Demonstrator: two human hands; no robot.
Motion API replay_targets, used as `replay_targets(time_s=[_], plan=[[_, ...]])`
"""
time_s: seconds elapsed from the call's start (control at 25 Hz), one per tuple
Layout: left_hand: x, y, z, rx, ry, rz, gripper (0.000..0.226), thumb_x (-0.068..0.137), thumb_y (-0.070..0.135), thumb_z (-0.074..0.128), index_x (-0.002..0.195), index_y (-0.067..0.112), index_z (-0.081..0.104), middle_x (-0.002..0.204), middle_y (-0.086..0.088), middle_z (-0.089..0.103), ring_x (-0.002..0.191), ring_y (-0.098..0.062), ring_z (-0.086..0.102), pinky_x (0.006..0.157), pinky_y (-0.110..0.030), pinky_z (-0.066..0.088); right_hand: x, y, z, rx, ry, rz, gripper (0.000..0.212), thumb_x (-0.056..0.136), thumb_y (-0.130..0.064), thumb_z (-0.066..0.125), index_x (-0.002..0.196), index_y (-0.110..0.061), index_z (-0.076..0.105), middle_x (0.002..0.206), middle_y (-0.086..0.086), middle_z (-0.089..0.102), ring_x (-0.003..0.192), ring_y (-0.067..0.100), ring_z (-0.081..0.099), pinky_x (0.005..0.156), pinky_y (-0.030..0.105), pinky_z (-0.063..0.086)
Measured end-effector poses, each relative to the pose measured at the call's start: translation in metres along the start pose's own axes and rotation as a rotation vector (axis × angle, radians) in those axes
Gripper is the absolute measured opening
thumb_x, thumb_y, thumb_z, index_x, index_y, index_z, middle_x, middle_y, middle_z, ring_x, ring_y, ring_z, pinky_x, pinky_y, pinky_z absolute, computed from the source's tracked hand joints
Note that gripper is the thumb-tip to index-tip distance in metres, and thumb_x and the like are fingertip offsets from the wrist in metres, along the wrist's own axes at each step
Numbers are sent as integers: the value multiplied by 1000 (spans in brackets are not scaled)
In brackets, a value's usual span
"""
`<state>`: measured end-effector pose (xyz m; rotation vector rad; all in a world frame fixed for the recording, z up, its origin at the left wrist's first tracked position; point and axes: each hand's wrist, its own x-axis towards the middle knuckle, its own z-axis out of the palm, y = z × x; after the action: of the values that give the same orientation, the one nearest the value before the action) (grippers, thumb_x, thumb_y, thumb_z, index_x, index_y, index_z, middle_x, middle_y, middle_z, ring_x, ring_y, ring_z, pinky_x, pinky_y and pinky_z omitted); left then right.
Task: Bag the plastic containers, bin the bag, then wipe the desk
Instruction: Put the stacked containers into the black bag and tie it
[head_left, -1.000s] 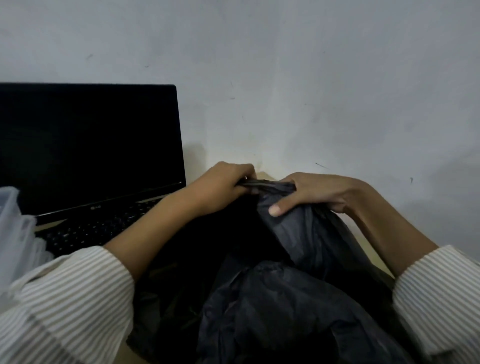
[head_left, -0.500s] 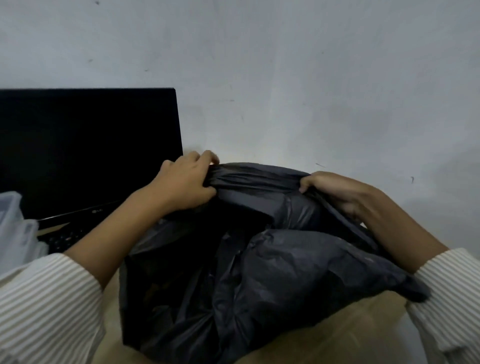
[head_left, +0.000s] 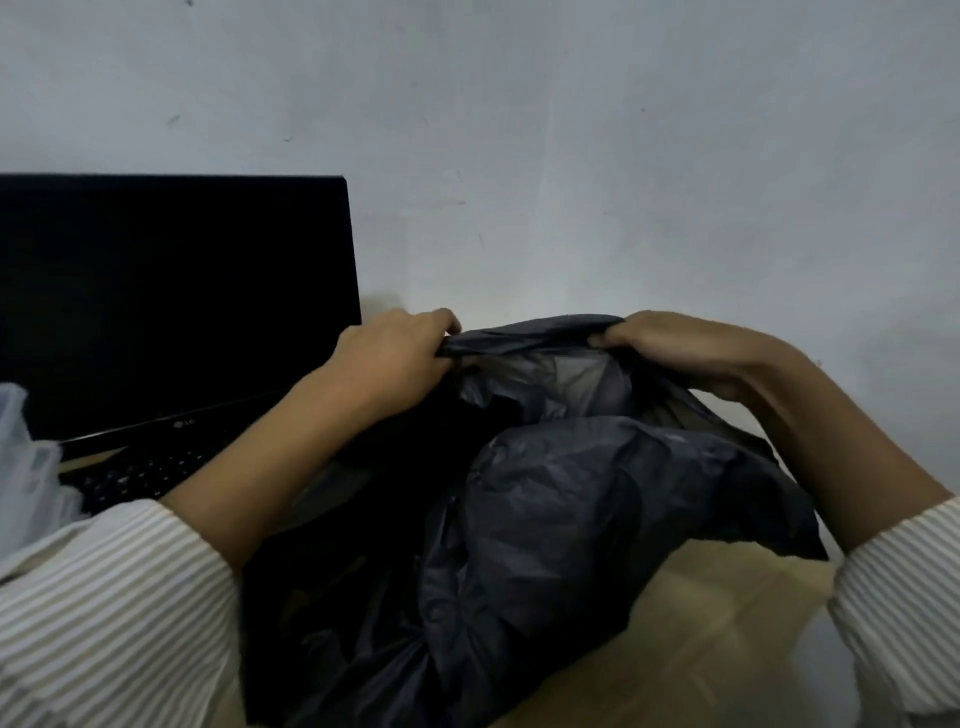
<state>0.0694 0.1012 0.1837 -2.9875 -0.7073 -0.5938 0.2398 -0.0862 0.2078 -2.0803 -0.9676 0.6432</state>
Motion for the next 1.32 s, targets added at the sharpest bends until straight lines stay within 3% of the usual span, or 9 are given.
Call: replay_targets(time_s=[0.16, 0.28, 0.4, 0.6, 0.8, 0.92, 1.08, 1.2, 1.32], plan=[[-2, -4, -7, -51, -34, 46, 50, 87, 41, 56, 134, 31, 40, 127, -7, 59, 116, -31, 54, 92, -40, 43, 8, 5, 14, 248, -30, 20, 21, 94, -18, 57, 102, -3, 69, 101, 15, 74, 84, 24, 70, 79, 32, 57], [-14, 16, -1, -323, -99, 241, 88, 77, 51, 64, 145, 40, 9, 134, -4, 51, 121, -24, 51, 98, -39, 42, 7, 2, 29, 416, -134, 104, 18, 88, -17, 54, 79, -8, 67, 70, 9, 70, 59, 18, 65, 59, 24, 54], [-17, 33, 19, -269, -55, 361, 67, 78, 52, 55, 136, 33, 28, 121, -4, 59, 111, -28, 57, 87, -45, 48, 3, -3, 36, 499, -297, 76, 23, 85, -23, 56, 82, -9, 74, 88, 14, 74, 81, 26, 68, 80, 34, 55], [1, 24, 11, -328, -50, 136, 22, 83, 34, 42, 88, 18, 56, 98, -15, 66, 96, -33, 62, 80, -42, 49, -3, 19, 14, -455, -271, -178, 39, 72, -22, 82, 107, -16, 66, 108, 0, 72, 103, 19, 67, 90, 33, 53], [2, 6, -17, -531, -53, -141, 38, 91, 26, 48, 56, 14, 41, 63, -8, 50, 59, -23, 49, 57, -31, 37, -2, 48, -19, -859, 10, -12, 31, 80, -27, 75, 108, -19, 66, 100, 2, 65, 94, 22, 60, 76, 27, 45], [-7, 4, -27, -835, -186, -274, 28, 88, 27, 49, 63, 16, 54, 59, -10, 55, 56, -20, 51, 56, -27, 38, 3, 61, -23, -382, 45, -39, 22, 89, -23, 67, 109, -17, 68, 108, 3, 70, 97, 20, 65, 81, 30, 49], [-11, -4, -29, -1193, -496, -425, 33, 89, 35, 54, 86, 10, 75, 87, -9, 76, 72, -21, 71, 70, -27, 56, -2, 63, -14, 480, -13, -26, 21, 93, -20, 58, 110, -15, 69, 105, 4, 75, 92, 17, 72, 77, 27, 59], [-10, -4, -15, -1249, -514, -388, 37, 92, 46, 51, 98, 15, 70, 91, -3, 76, 78, -16, 73, 63, -24, 59, 0, 63, -5, 621, 46, 77, 19, 96, -13, 51, 106, -6, 65, 80, 5, 76, 69, 16, 71, 64, 23, 59], [-5, -6, 0, -1155, -369, -509, 36, 89, 48, 56, 95, 15, 67, 85, -3, 76, 70, -19, 73, 57, -24, 56, -8, 60, -2, 621, -42, 232, 27, 91, -30, 58, 102, -9, 72, 87, 10, 75, 79, 26, 71, 74, 31, 57]])
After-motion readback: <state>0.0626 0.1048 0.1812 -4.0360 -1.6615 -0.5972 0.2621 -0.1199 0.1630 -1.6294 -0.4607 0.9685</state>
